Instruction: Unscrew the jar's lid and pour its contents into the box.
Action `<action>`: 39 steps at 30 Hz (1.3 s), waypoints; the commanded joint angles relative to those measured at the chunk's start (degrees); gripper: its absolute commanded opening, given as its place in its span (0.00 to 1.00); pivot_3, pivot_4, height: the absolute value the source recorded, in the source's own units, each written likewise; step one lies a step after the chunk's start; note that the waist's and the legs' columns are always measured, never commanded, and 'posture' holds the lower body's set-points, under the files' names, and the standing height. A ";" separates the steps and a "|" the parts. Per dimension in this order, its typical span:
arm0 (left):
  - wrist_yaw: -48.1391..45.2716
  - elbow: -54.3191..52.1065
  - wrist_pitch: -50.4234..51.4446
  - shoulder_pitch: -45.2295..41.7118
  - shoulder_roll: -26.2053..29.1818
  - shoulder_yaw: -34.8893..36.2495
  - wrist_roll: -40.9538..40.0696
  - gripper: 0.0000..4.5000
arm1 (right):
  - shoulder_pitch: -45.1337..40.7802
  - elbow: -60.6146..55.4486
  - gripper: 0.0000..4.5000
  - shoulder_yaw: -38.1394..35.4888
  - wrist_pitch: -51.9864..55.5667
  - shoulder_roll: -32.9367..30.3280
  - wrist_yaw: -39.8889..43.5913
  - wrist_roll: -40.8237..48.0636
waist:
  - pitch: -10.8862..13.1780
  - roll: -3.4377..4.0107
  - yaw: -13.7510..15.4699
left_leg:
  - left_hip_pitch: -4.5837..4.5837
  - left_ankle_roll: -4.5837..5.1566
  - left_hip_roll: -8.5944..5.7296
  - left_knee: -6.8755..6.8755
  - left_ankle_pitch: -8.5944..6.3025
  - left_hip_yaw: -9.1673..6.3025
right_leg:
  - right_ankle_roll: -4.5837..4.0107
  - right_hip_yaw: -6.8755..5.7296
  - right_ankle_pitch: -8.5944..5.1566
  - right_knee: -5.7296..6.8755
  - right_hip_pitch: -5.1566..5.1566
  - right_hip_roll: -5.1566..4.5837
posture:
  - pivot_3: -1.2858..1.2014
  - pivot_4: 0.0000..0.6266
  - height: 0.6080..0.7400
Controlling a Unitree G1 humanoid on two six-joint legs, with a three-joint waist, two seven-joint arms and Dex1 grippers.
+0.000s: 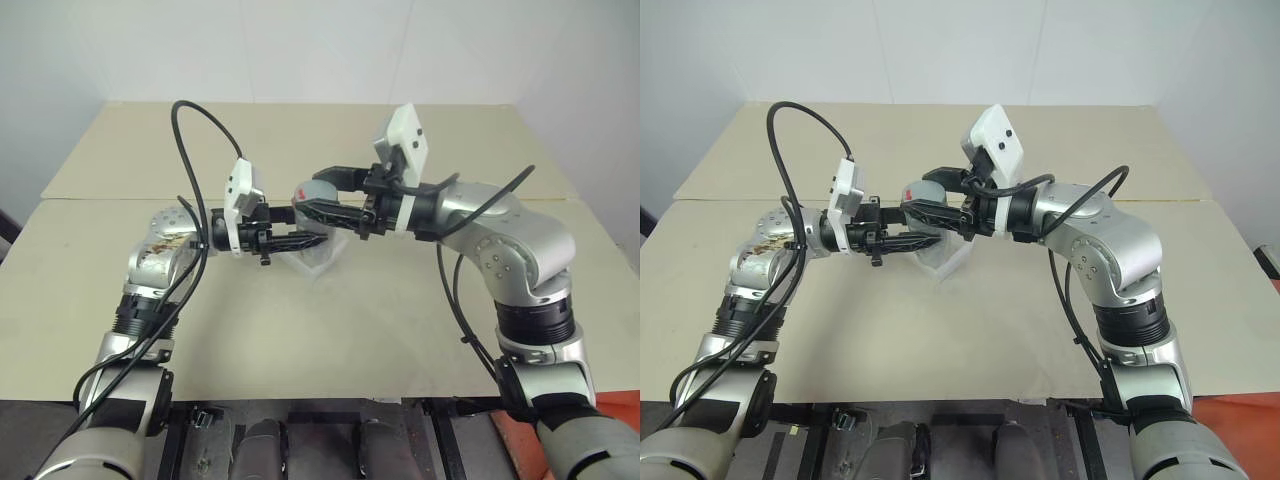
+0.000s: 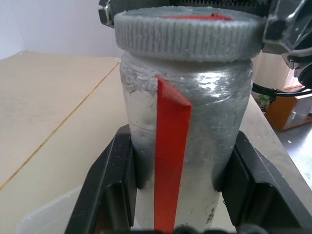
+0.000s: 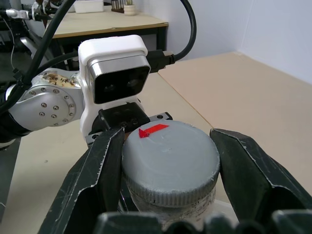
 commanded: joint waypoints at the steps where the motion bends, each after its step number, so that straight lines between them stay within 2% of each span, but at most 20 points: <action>1: -1.88 -2.77 -1.90 -0.15 0.51 0.32 -0.26 0.43 | -1.60 0.78 0.62 -2.06 0.48 -0.09 3.08 2.70 | 0.00 0.00 0.00 | 0.00 0.00 0.00 0.00 0.00 0.00 | 0.00 0.00 0.00 0.00 0.00 0.00 | 0.52 0.24 1.00; 7: -9.12 -4.82 -0.97 0.22 2.15 0.64 -3.15 0.43 | -1.07 3.28 0.62 0.44 -6.13 -3.28 20.85 4.27 | 0.00 0.01 0.01 | -0.03 0.00 0.00 0.00 0.00 0.02 | 0.00 0.00 0.00 -0.02 -0.02 0.01 | 0.52 0.24 1.00; 16: -16.93 -11.21 2.78 -0.34 3.11 0.35 -8.61 0.43 | -7.14 12.34 0.62 3.69 -9.37 -2.33 47.24 7.90 | 0.01 0.01 -0.07 | 0.01 0.00 0.02 0.02 0.00 0.00 | 0.00 0.01 0.00 0.01 -0.01 0.04 | 0.52 0.24 1.00; 19: -18.36 -12.47 3.43 -0.72 3.36 -0.50 -9.28 0.43 | -8.61 15.43 0.62 6.03 -11.99 -1.95 52.17 6.07 | 0.01 0.01 -0.03 | 0.00 0.00 0.02 0.02 0.00 0.00 | 0.00 0.00 0.00 0.01 -0.01 0.04 | 0.52 0.24 1.00; 21: -18.74 -12.62 3.41 -0.75 3.40 -0.77 -9.06 0.43 | -9.13 17.03 0.62 7.68 -14.39 -1.74 52.59 4.79 | 0.01 0.01 -0.03 | 0.00 0.00 0.02 0.03 0.00 0.00 | 0.00 0.00 0.00 0.01 -0.01 0.04 | 0.52 0.24 1.00; 25: -17.83 -11.86 2.98 0.08 3.84 -0.51 -8.10 0.43 | -9.09 18.90 0.62 6.45 -16.50 -0.50 51.19 2.87 | 0.01 0.01 -0.02 | 0.01 0.00 0.02 0.03 0.00 -0.01 | 0.00 0.00 0.00 0.03 -0.01 0.04 | 0.52 0.24 1.00; 30: -15.69 -11.35 2.93 2.81 5.42 0.38 -6.89 0.43 | -7.51 18.12 0.98 2.42 -16.61 -0.25 43.87 1.76 | 0.01 0.02 -0.02 | 0.00 0.00 0.03 0.04 0.00 -0.05 | 0.00 0.00 0.00 0.05 -0.02 0.03 | 0.52 0.24 1.00; 37: -6.13 -12.17 2.76 9.86 7.19 4.54 -4.65 0.43 | -2.99 12.40 1.00 -3.12 -17.11 -1.99 29.31 -1.96 | 0.01 0.02 0.00 | -0.02 0.00 0.05 0.03 0.00 -0.16 | 0.00 0.01 0.00 0.06 -0.08 0.01 | 0.52 0.24 1.00; 39: 0.46 -13.55 2.36 11.44 6.58 5.60 -2.38 0.43 | -0.73 8.47 1.00 -5.13 -14.27 -1.92 22.63 -1.76 | 0.01 0.02 0.05 | -0.05 0.00 0.05 0.03 0.00 -0.16 | 0.00 0.02 0.00 0.07 -0.13 0.00 | 0.52 0.24 1.00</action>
